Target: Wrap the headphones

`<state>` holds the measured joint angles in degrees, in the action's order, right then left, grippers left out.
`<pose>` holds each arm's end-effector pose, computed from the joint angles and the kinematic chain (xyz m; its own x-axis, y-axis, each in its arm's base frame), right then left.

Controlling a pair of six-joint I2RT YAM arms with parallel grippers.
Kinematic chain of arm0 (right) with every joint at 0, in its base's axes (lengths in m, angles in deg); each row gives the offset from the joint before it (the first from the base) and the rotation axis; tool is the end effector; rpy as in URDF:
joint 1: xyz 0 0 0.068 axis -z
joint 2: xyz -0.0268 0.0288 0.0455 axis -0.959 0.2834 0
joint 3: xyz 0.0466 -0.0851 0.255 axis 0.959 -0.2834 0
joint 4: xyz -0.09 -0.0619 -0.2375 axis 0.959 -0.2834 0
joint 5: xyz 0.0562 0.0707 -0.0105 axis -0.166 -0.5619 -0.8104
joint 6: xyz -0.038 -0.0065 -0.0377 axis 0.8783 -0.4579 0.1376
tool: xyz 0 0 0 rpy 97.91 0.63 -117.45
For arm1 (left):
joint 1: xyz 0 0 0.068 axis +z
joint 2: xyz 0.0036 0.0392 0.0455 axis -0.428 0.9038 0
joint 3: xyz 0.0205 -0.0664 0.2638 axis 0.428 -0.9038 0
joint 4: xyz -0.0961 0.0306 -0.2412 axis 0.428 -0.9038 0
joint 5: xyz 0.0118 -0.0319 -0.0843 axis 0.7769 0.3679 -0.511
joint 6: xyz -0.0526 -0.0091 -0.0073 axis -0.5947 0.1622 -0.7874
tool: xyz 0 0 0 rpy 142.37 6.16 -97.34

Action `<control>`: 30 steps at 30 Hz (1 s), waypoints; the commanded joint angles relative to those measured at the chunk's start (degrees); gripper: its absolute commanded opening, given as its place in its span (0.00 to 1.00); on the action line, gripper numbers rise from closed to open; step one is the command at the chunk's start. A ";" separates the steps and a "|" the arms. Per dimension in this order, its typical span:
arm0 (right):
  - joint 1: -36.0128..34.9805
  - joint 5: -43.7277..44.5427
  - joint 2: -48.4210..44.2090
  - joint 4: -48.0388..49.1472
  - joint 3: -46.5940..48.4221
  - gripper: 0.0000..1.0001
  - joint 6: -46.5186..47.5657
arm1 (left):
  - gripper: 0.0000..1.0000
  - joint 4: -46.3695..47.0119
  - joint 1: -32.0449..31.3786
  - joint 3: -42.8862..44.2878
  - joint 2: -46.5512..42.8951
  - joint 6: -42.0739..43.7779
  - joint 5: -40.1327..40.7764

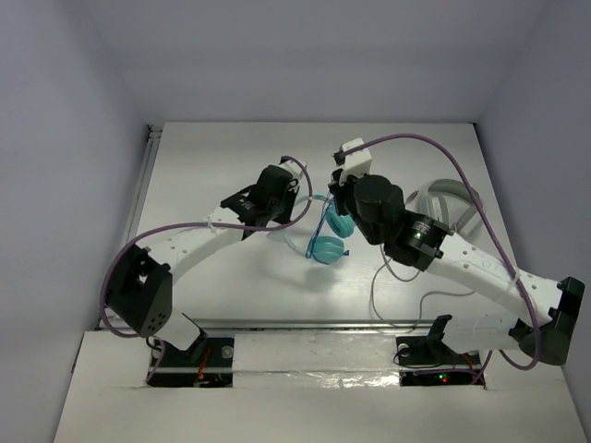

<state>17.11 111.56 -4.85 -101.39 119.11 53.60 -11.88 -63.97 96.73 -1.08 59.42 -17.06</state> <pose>0.1692 0.2179 0.4004 -0.1314 -0.1809 -0.9747 -0.3701 0.9211 -0.1211 0.2712 -0.2115 0.2744 -0.5055 0.2581 -0.8233 0.4918 0.8702 -0.0291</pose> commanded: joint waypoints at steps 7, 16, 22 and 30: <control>6.85 3.27 2.29 12.76 -6.13 0.00 5.24 | 0.00 1.58 -0.48 -2.31 -11.02 1.67 -12.38; 8.08 5.12 2.82 18.22 -10.71 0.00 4.19 | 0.00 2.36 0.83 -2.04 -12.95 2.29 -20.63; 9.40 1.87 1.77 18.22 -13.78 0.00 1.19 | 0.00 5.44 4.52 -2.84 -14.45 1.23 -28.90; 13.17 -7.35 -1.92 19.01 -17.21 0.00 -6.45 | 0.00 9.92 9.10 -4.24 -16.82 -2.37 -36.38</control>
<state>28.89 108.72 -4.13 -85.87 102.67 51.06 -9.74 -55.62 92.36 -14.23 61.34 -47.16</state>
